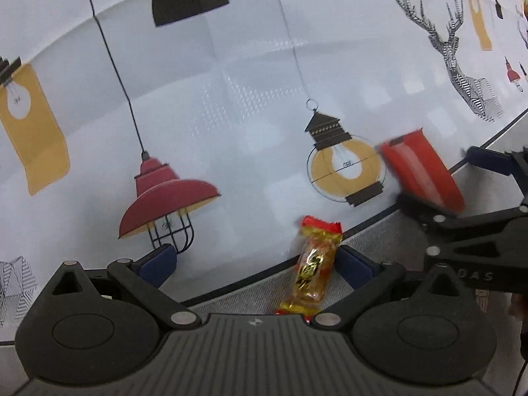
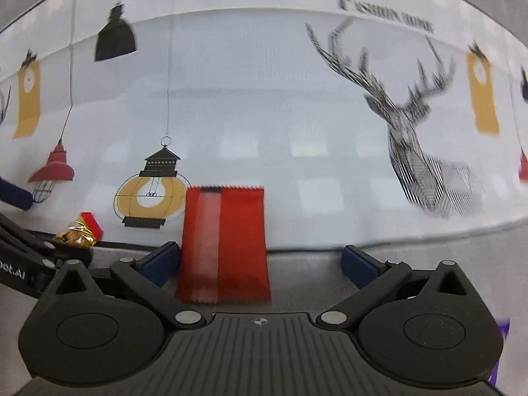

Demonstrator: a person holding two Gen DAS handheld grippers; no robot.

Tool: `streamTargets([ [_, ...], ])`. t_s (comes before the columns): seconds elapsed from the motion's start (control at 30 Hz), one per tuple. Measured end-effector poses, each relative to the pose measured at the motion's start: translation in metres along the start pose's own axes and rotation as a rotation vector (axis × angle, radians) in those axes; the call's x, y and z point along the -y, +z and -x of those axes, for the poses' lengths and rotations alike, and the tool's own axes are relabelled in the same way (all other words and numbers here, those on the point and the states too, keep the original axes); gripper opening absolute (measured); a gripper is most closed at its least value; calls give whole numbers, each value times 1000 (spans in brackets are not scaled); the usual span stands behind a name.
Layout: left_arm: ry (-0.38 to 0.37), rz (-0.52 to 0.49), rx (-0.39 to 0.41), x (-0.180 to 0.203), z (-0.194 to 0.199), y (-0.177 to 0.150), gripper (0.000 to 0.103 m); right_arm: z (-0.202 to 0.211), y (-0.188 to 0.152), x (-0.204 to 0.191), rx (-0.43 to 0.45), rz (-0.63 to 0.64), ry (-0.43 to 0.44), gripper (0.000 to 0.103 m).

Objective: Organize snacks
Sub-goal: 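Grasp the small red-gold candy with the left gripper while the right grasps the red packet, then carry the red-gold candy and red packet with both grippers toward the box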

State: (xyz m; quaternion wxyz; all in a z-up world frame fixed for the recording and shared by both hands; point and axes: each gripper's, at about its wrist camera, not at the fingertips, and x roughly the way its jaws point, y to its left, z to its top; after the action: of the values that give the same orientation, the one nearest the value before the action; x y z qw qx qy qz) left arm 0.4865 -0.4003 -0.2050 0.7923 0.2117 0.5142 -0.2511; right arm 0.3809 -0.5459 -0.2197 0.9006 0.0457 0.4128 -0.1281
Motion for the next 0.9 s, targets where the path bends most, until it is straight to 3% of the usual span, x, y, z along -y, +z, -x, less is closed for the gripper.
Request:
streamTargets([
  [0.07, -28, 0, 16, 1, 5, -3, 85, -2, 1, -2, 12, 16, 7, 101],
  [0.1, -40, 11, 35, 1, 12, -4, 62, -1, 2, -2, 16, 18, 19, 97],
  [0.13, -45, 16, 45, 2, 16, -6, 27, 2, 1, -2, 26, 24, 35, 82],
  [0.17, -65, 30, 37, 1, 19, -7, 23, 6, 0, -4, 40, 34, 46, 61],
  [0.23, -92, 85, 32, -3, 25, -12, 23, 14, -2, -10, 43, 65, 51, 47],
  [0.43, -113, 142, 33, 5, 67, -41, 22, 36, -8, -20, -2, 27, 85, 44],
  [0.63, -171, 148, 101, 26, 142, -77, 22, 123, -19, -27, 114, 8, 105, 44],
  [0.9, -191, 156, 167, 48, 243, -153, 22, 248, -63, -36, 175, -76, 111, 44],
])
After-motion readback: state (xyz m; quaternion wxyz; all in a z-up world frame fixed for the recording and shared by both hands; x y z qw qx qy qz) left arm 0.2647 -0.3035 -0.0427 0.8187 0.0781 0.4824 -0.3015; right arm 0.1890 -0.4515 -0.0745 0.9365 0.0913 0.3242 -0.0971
